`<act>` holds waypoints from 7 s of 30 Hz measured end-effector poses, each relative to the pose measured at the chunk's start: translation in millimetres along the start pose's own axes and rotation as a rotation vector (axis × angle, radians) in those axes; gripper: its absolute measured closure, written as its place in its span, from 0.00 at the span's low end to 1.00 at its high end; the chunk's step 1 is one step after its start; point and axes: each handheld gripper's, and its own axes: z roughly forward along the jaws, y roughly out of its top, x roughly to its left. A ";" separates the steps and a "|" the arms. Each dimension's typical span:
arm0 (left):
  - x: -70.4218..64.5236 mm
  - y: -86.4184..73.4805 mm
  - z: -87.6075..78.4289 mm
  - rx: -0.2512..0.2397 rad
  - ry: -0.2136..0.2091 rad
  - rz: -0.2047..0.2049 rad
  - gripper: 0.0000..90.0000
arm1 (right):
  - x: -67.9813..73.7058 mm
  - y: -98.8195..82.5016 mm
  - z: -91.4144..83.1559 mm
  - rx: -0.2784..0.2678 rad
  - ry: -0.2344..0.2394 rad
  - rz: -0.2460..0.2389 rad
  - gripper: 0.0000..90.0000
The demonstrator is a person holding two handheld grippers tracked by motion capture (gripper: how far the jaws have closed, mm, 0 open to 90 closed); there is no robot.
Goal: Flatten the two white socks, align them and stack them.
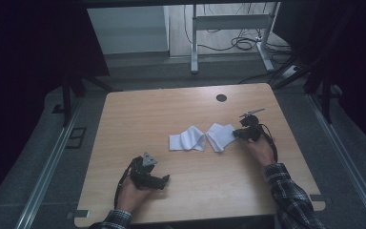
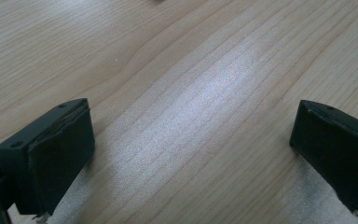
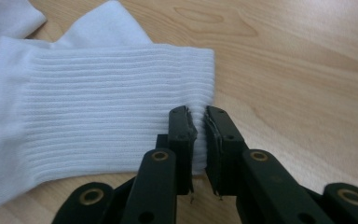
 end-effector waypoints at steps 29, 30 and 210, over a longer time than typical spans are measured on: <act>0.6 0.3 -0.2 0.004 0.001 0.009 0.00 | 51.5 80.6 -118.1 -0.215 0.240 0.009 0.92; 0.5 0.3 0.0 0.002 0.003 0.006 0.00 | 55.3 84.9 -122.4 -0.230 0.239 0.001 0.92; -13.4 49.7 -11.2 -0.100 0.023 -0.100 0.70 | 54.2 -76.9 -71.2 -0.083 0.144 -0.203 0.74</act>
